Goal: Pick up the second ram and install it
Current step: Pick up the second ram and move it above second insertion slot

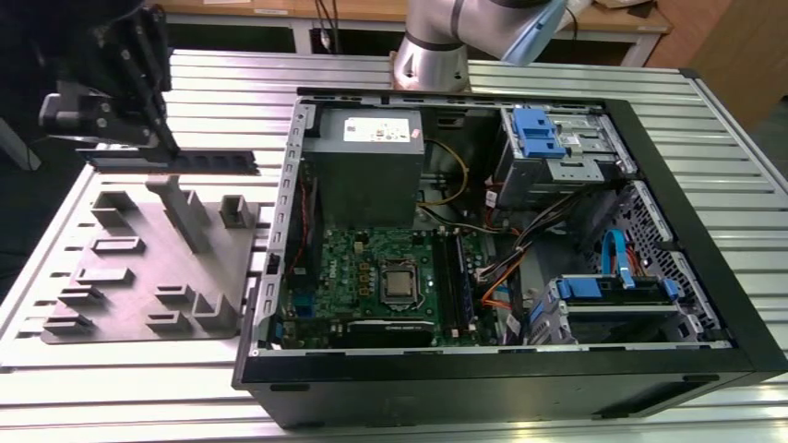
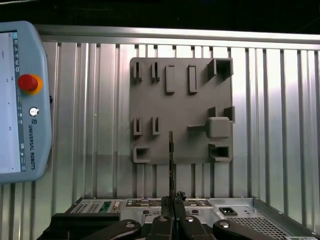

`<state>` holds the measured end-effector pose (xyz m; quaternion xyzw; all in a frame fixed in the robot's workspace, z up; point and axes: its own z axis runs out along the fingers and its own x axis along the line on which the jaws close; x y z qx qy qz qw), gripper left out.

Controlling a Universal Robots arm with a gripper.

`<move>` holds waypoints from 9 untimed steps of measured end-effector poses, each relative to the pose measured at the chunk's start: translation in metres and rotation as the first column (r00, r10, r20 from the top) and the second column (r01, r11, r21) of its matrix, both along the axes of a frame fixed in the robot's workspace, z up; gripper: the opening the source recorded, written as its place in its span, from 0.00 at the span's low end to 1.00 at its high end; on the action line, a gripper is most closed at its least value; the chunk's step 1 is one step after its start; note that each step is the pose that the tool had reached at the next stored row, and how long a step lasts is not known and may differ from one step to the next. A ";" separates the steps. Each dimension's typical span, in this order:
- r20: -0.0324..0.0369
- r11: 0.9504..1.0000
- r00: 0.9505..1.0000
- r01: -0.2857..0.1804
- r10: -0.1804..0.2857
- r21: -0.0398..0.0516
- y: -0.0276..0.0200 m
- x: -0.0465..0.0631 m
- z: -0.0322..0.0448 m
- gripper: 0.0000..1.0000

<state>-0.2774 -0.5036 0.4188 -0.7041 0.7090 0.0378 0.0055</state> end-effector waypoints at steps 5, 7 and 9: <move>0.000 1.000 1.000 0.000 0.000 0.000 0.0000 0.017 -0.0001 0.08; 0.000 1.000 1.000 0.000 0.000 0.000 0.0000 0.025 -0.0001 0.08; 0.000 1.000 1.000 0.000 0.000 0.000 0.0000 0.033 -0.0002 0.08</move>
